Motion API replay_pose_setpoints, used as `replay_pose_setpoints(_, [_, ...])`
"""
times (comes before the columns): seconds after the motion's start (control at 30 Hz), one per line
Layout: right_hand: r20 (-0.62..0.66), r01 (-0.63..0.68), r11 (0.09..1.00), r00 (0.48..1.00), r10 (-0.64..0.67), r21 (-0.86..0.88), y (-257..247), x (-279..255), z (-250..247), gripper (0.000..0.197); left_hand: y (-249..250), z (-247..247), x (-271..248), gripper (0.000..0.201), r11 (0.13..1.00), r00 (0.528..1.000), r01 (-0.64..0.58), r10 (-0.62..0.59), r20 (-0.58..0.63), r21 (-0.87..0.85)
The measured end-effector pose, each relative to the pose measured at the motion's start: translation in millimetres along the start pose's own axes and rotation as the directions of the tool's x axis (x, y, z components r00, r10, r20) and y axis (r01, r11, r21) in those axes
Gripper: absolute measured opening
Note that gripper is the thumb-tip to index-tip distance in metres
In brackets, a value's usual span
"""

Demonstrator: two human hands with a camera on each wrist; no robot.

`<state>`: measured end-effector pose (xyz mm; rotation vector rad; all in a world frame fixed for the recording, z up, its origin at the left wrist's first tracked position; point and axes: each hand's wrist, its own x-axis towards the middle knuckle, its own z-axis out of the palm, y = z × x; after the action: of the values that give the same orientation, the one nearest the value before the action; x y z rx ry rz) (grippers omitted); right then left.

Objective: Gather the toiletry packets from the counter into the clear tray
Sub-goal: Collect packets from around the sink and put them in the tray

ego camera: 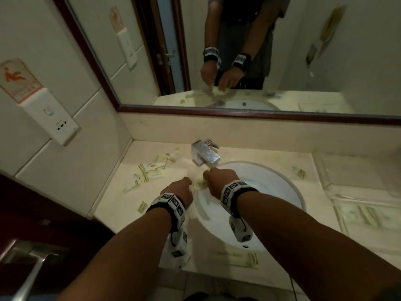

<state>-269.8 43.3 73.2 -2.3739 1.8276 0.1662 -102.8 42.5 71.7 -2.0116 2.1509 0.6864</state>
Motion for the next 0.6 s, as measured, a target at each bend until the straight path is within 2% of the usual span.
replay_pose_setpoints(0.33, [0.039, -0.172, 0.982, 0.984, 0.175, -0.076, 26.2, -93.3, -4.5, 0.03, 39.5, 27.6, -34.5, 0.034, 0.985, 0.99, -0.136, 0.138, 0.014, -0.103])
replay_pose_setpoints(0.47, [0.06, -0.245, 0.964, 0.966, 0.252, -0.103, 48.5, -134.7, -1.0, 0.032, 66.7, 43.1, -53.3, 0.036, 0.975, 0.976, -0.204, 0.209, 0.062, -0.087])
replay_pose_setpoints(0.6, [0.048, -0.304, 0.948, 0.95, 0.309, -0.094, 70.7, -161.8, -4.8, 0.034, 104.8, 44.6, -65.0, 0.034, 0.965, 0.965, -0.257, 0.259, 0.049, -0.055])
